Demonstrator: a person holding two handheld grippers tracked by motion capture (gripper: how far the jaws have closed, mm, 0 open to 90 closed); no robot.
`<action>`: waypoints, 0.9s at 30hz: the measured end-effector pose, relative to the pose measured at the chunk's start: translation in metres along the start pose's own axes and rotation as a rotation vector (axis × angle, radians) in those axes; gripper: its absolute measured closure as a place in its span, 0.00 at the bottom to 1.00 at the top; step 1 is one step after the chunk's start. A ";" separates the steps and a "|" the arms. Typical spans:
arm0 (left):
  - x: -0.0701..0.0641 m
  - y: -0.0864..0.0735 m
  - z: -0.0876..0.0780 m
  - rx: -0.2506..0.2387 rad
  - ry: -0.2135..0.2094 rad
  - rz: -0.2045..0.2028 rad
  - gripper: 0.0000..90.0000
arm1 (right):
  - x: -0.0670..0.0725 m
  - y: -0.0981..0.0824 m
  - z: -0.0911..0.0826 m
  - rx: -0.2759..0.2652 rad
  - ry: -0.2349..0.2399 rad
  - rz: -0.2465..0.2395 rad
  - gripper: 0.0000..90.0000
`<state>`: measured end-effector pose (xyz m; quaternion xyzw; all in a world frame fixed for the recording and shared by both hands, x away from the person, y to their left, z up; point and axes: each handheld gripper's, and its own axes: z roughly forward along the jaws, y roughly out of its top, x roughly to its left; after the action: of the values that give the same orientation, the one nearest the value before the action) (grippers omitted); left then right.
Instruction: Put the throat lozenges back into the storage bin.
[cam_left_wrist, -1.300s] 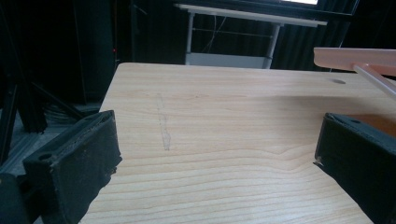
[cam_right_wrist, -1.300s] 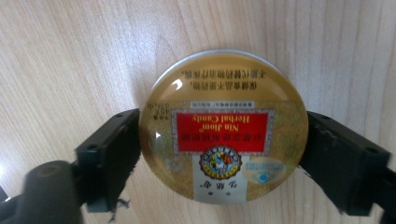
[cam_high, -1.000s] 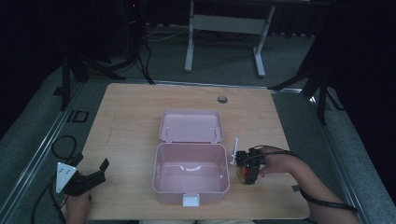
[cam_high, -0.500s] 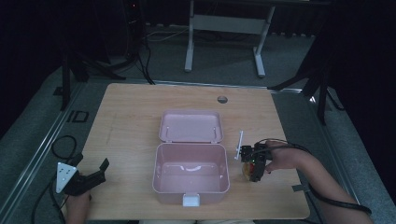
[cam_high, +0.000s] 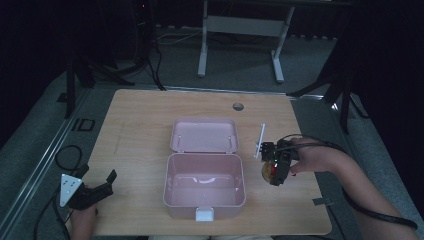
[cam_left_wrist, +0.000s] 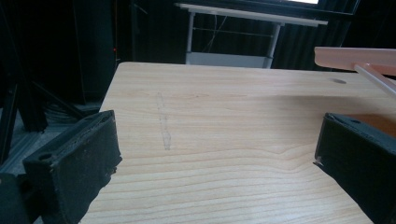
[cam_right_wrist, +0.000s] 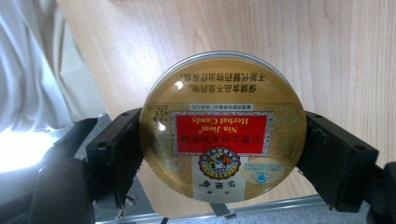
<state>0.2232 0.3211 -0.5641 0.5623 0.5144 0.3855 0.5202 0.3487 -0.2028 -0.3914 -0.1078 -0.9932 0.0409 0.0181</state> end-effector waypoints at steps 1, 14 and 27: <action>0.000 0.000 0.000 0.001 0.000 0.001 0.00 | 0.001 0.001 -0.002 0.000 0.002 -0.006 0.22; 0.000 0.000 0.000 0.001 -0.002 -0.001 0.00 | 0.021 0.026 -0.030 -0.030 0.012 -0.080 0.22; 0.000 0.000 0.000 0.000 -0.005 -0.004 0.00 | 0.039 0.069 -0.039 -0.043 0.044 -0.185 0.22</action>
<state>0.2232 0.3212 -0.5640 0.5621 0.5141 0.3832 0.5223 0.3266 -0.1244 -0.3575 -0.0167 -0.9989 0.0153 0.0411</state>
